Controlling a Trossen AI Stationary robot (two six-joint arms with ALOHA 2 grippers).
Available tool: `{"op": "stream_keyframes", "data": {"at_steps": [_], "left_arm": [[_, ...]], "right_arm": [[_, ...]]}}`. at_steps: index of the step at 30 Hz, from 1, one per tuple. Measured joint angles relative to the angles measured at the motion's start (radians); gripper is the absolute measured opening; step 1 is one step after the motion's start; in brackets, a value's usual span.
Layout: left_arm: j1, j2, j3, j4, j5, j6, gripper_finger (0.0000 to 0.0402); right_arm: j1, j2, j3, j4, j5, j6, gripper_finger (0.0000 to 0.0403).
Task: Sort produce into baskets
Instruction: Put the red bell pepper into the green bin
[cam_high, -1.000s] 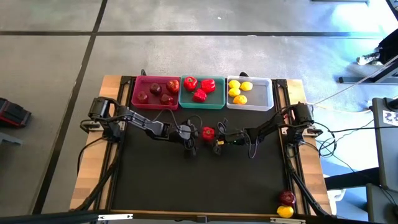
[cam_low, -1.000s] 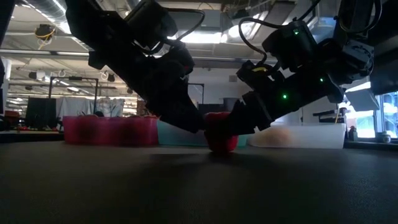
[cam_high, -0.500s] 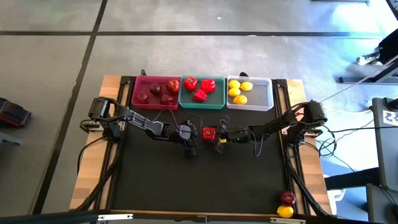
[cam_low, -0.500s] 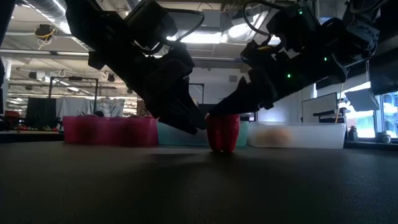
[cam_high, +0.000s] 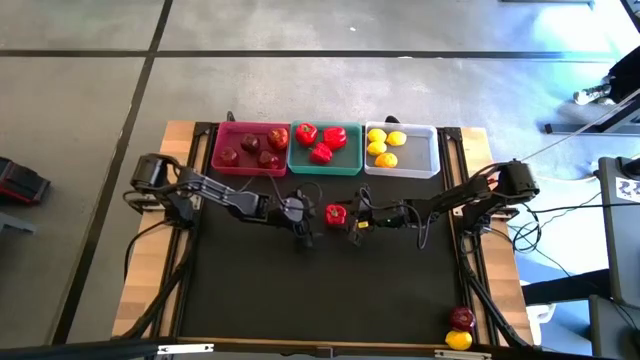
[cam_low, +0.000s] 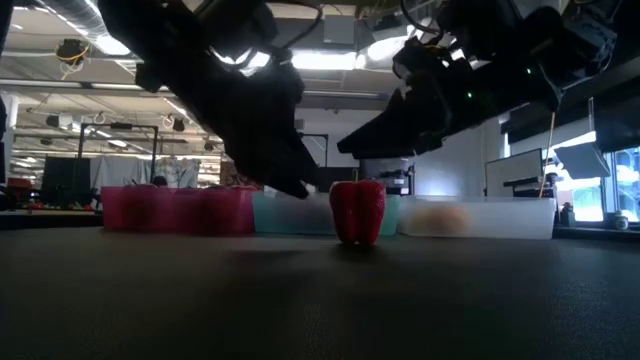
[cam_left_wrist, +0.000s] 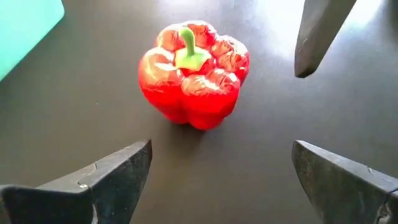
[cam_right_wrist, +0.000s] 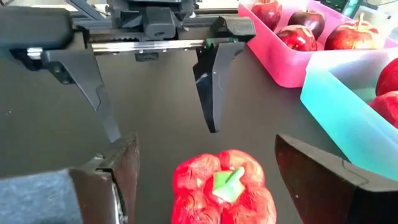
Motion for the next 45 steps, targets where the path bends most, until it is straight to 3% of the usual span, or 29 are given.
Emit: {"op": "stream_keyframes", "data": {"at_steps": [8,20,39,45], "left_arm": [[-0.001,-0.057,0.0,-0.107,-0.002,-0.003,0.0381],[-0.011,-0.054,0.0,-0.103,-0.004,-0.006,0.0381],[-0.011,-0.053,0.0,-0.096,-0.008,-0.028,0.0381],[-0.011,-0.053,0.0,-0.096,-0.008,-0.027,0.0381]], "right_arm": [[-0.001,0.0,0.095,-0.148,-0.01,0.0,0.0298],[-0.029,0.013,0.26,-0.488,0.019,0.1,0.0298],[-0.027,0.058,0.265,-0.481,0.066,0.134,0.0298],[-0.027,0.058,0.265,-0.482,0.073,0.177,0.0317]]}}
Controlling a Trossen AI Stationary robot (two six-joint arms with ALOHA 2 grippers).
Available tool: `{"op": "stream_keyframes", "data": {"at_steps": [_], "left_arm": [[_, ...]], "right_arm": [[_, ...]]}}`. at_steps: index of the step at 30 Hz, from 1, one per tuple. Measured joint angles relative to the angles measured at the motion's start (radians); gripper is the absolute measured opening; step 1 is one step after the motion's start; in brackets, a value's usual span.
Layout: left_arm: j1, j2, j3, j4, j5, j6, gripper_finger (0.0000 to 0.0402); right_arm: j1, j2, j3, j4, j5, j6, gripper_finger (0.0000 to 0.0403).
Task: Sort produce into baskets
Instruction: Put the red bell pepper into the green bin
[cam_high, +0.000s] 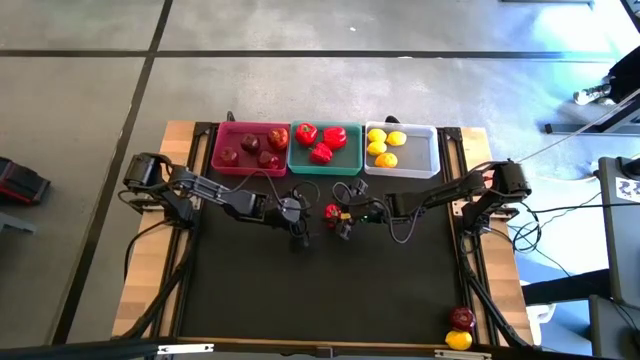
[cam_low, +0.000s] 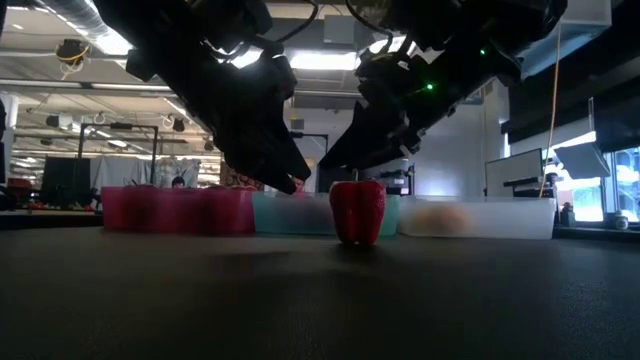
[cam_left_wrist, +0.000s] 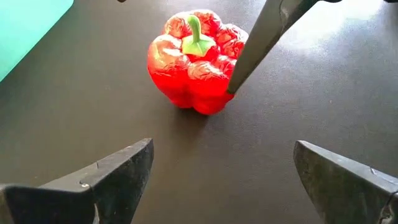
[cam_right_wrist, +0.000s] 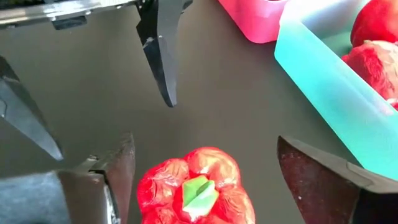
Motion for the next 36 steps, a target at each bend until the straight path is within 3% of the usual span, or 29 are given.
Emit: {"op": "stream_keyframes", "data": {"at_steps": [10,21,25,36], "left_arm": [[0.0,0.0,0.0,0.0,0.0,0.004,0.0381],[0.0,0.0,0.0,0.002,0.0,0.003,0.0381],[0.0,0.0,0.0,-0.001,0.0,0.004,0.0381],[0.0,0.0,0.0,-0.001,0.0,0.003,0.0381]], "right_arm": [[0.0,0.006,0.0,-0.016,-0.021,0.016,0.0366],[0.0,0.07,0.0,-0.053,-0.003,-0.012,0.035],[0.0,0.071,0.0,-0.052,-0.003,-0.02,0.0327],[0.0,0.071,0.0,-0.054,-0.002,-0.044,0.0206]]}}
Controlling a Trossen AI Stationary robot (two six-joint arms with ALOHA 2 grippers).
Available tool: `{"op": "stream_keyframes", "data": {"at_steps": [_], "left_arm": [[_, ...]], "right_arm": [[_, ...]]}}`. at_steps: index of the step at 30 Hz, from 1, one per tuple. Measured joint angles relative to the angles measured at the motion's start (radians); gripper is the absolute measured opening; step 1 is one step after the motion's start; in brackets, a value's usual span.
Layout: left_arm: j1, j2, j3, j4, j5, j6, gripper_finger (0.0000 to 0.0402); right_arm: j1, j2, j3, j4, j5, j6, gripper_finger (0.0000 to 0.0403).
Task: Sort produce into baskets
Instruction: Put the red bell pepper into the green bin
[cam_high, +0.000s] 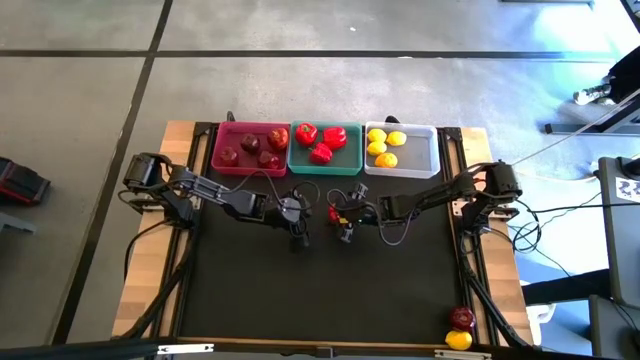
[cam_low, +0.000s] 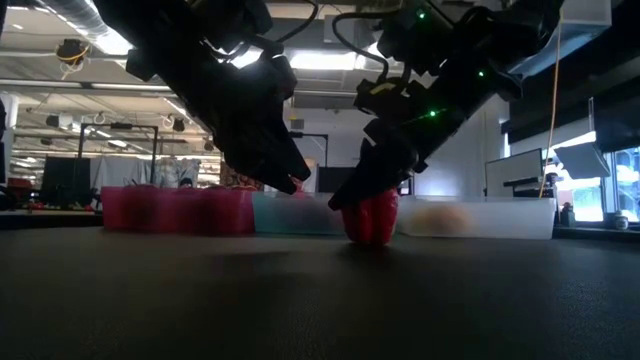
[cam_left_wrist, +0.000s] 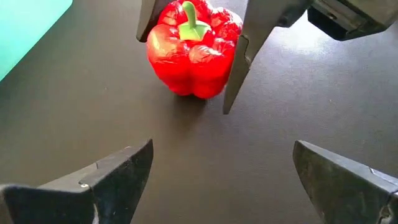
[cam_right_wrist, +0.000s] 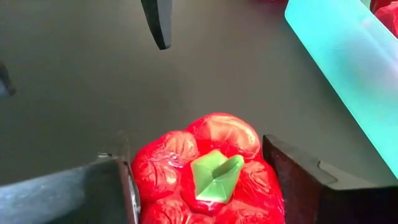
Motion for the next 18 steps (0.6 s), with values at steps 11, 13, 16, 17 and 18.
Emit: {"op": "stream_keyframes", "data": {"at_steps": [11,13,16,17,18], "left_arm": [[0.001,0.0,0.0,0.001,-0.003,-0.059,0.0381],[0.002,0.0,0.0,0.0,-0.005,-0.064,0.0381],[-0.001,0.0,0.0,-0.003,-0.006,-0.06,0.0381],[-0.005,0.0,0.0,-0.004,-0.006,-0.053,0.0381],[-0.009,0.0,0.0,-0.003,-0.003,-0.034,0.0381]], "right_arm": [[0.0,-0.026,0.04,-0.073,-0.002,-0.023,0.0219],[0.0,-0.038,0.066,-0.114,0.006,-0.04,0.0219],[0.0,-0.063,0.106,-0.205,0.039,-0.067,0.022],[0.0,-0.071,0.12,-0.226,0.054,-0.079,0.022],[-0.002,-0.081,0.133,-0.252,0.07,-0.086,0.022]]}}
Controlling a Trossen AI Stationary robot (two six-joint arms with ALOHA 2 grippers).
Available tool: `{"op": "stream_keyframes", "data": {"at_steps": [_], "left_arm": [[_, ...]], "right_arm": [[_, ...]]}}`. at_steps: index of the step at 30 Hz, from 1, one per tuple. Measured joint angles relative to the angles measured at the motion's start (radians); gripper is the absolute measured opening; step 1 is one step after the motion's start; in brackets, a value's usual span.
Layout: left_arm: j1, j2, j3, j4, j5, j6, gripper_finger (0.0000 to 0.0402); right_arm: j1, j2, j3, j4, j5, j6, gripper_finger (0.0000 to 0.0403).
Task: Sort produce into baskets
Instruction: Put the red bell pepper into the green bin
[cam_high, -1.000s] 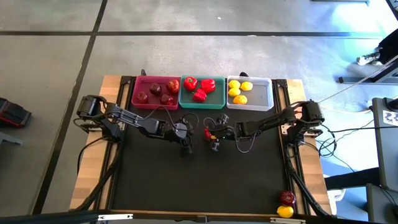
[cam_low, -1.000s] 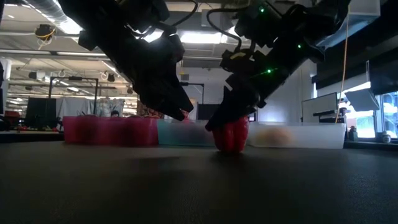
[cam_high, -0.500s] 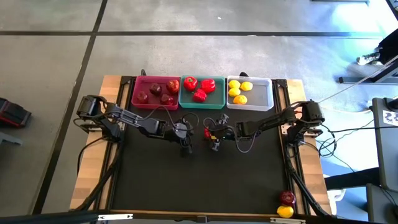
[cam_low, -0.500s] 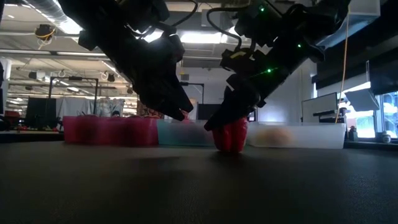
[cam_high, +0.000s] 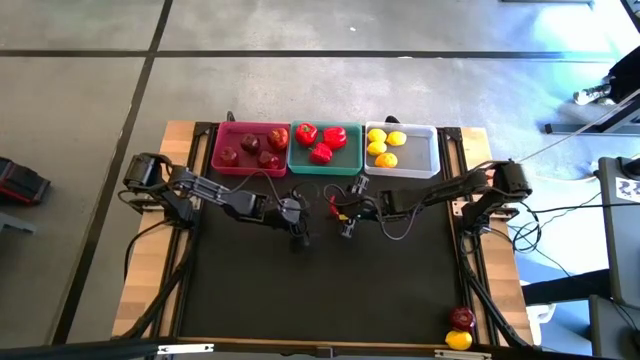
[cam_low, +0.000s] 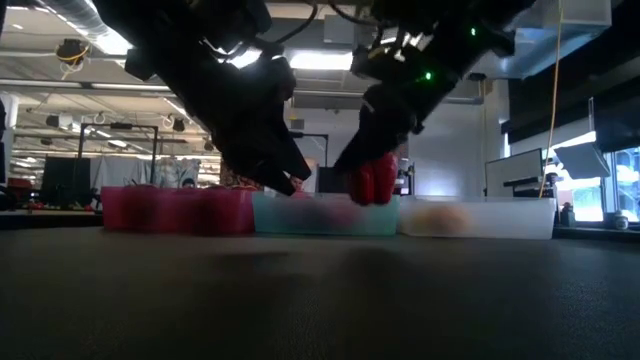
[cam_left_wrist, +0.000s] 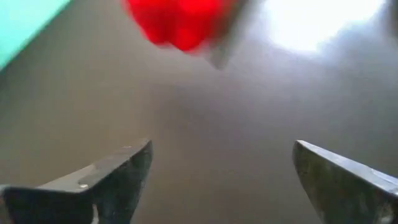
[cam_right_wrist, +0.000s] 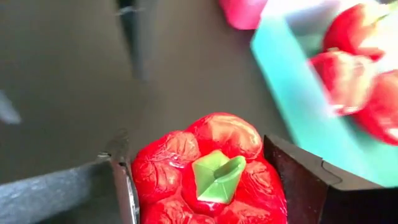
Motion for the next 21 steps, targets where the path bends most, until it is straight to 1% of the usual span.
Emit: {"op": "stream_keyframes", "data": {"at_steps": [2,5,13,21], "left_arm": [[-0.007,0.0,0.0,0.0,0.015,0.03,0.0381],[-0.006,-0.015,0.0,-0.005,0.022,0.031,0.0381],[-0.013,-0.121,0.0,-0.088,0.021,0.091,0.0381],[-0.036,-0.154,0.0,-0.132,0.021,0.166,0.0381]], "right_arm": [[-0.009,-0.016,0.023,-0.048,0.022,-0.022,0.022],[-0.038,-0.035,0.048,-0.093,0.027,-0.042,0.022],[-0.151,-0.09,0.057,-0.098,0.019,-0.106,0.022],[-0.308,-0.098,0.068,-0.077,-0.141,-0.12,0.0221]]}}
